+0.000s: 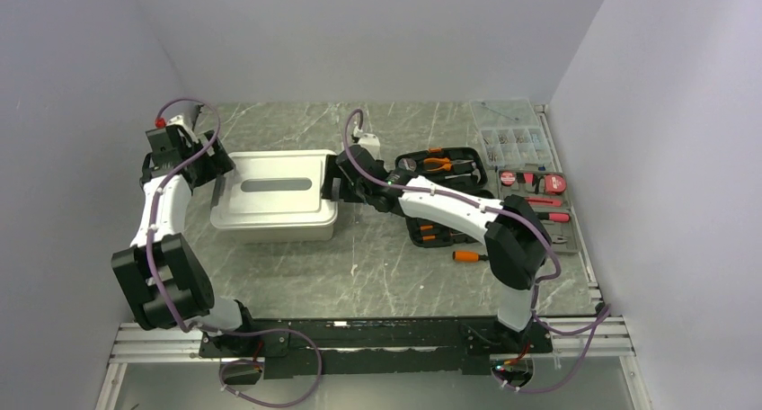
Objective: Organize the chemistry lab equipment
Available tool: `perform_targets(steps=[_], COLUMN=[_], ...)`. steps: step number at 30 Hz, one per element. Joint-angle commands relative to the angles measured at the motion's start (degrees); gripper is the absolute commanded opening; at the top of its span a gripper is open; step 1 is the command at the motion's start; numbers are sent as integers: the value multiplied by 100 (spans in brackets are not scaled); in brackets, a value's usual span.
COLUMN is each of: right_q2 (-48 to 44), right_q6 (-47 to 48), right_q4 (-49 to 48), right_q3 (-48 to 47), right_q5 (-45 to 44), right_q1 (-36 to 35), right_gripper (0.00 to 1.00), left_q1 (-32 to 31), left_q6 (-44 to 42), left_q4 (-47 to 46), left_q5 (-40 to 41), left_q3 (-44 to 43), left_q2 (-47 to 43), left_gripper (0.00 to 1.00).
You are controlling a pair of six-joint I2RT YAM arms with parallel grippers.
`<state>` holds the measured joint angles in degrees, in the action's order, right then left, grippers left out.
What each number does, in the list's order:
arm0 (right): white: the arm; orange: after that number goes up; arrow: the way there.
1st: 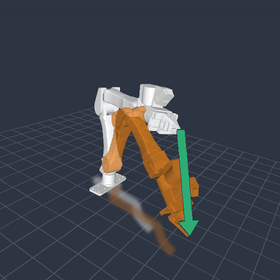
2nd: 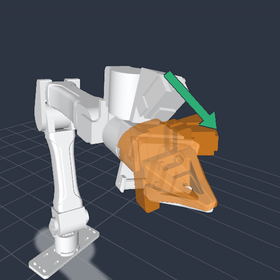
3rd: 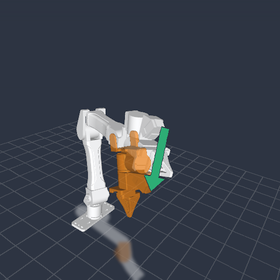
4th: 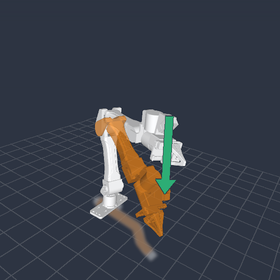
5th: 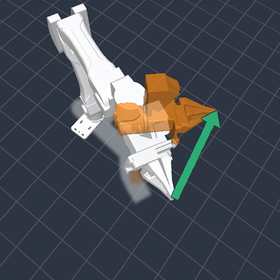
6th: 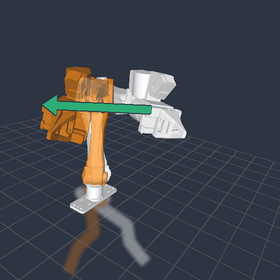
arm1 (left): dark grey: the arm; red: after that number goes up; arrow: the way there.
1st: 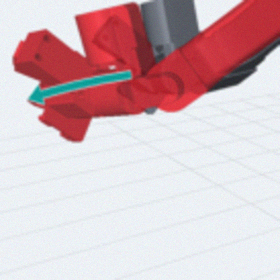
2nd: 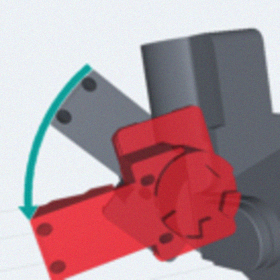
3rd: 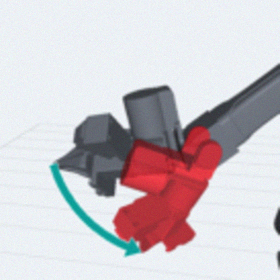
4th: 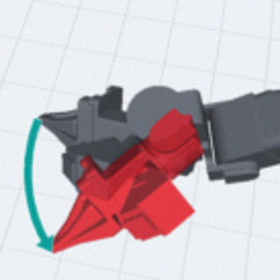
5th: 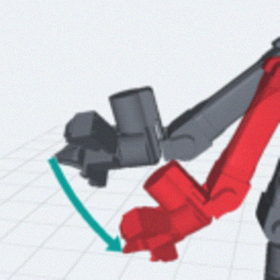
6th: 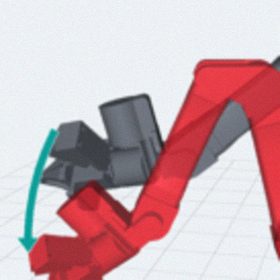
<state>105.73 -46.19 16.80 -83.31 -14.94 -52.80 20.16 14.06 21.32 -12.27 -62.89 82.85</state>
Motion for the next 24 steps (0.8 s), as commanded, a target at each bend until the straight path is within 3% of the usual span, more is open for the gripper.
perform_targets(steps=[1, 5, 12, 19, 24], right_q2=[-331, -583, -1481, -2611, -3539], right_q6=[596, 921, 1430, 1541, 1910], right_q4=[428, 713, 695, 410, 394], right_q3=[-304, -444, -25, 977, 1676], right_q5=[-356, -786, -1125, -666, -1411], right_q1=[-11, -14, 309, 1510, 2123], right_gripper=[100, 100, 100, 100, 100], left_q1=[-113, -334, -849, -1677, -2288], left_q6=[-186, -398, -806, -1100, -1437], left_q4=[149, -25, -249, -707, -1222], left_q5=[724, 1610, 2389, 2088, 2045], left_q3=[-8, 239, 490, 903, 1425], left_q2=[-477, -1148, -1972, -2807, -4037], left_gripper=[99, 99, 99, 99, 99])
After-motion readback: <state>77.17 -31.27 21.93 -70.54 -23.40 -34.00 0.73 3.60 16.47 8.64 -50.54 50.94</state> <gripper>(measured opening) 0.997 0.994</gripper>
